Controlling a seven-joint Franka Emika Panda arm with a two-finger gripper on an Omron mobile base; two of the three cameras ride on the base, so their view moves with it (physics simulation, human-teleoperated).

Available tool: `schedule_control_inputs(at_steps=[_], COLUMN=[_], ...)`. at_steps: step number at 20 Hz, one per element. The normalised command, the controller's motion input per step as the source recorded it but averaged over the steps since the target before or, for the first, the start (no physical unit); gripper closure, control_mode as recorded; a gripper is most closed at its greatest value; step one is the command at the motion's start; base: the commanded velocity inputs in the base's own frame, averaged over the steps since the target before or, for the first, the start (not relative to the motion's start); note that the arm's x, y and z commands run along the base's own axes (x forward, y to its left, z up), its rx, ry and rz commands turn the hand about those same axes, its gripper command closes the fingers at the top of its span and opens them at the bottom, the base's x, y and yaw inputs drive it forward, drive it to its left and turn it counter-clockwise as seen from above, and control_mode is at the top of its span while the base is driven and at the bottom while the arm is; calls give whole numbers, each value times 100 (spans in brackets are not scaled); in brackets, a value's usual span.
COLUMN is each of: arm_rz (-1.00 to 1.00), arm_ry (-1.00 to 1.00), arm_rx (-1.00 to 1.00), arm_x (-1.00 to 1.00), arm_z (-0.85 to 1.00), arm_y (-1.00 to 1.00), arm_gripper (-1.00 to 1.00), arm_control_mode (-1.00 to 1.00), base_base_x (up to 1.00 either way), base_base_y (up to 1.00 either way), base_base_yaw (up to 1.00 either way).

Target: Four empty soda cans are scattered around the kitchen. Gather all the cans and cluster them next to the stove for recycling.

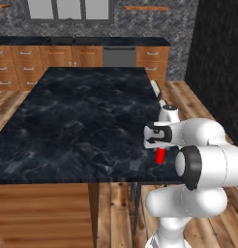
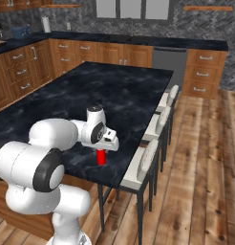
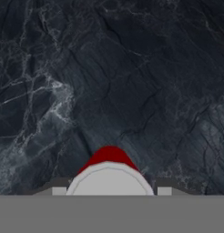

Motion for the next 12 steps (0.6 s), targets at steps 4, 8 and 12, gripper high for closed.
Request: schedule_control_inputs(at_steps=[4, 8, 12], arm_rz=[0, 0, 1], arm_ry=[0, 0, -1], arm_rx=[0, 0, 0], arm_x=[0, 0, -2], arm_z=[0, 0, 5], arm_y=[0, 0, 12], arm_gripper=[100, 100, 100], arm_control_mode=[-100, -100, -100], base_base_x=[0, 0, 0], base_base_y=[0, 0, 0], base_base_yaw=[0, 0, 0])
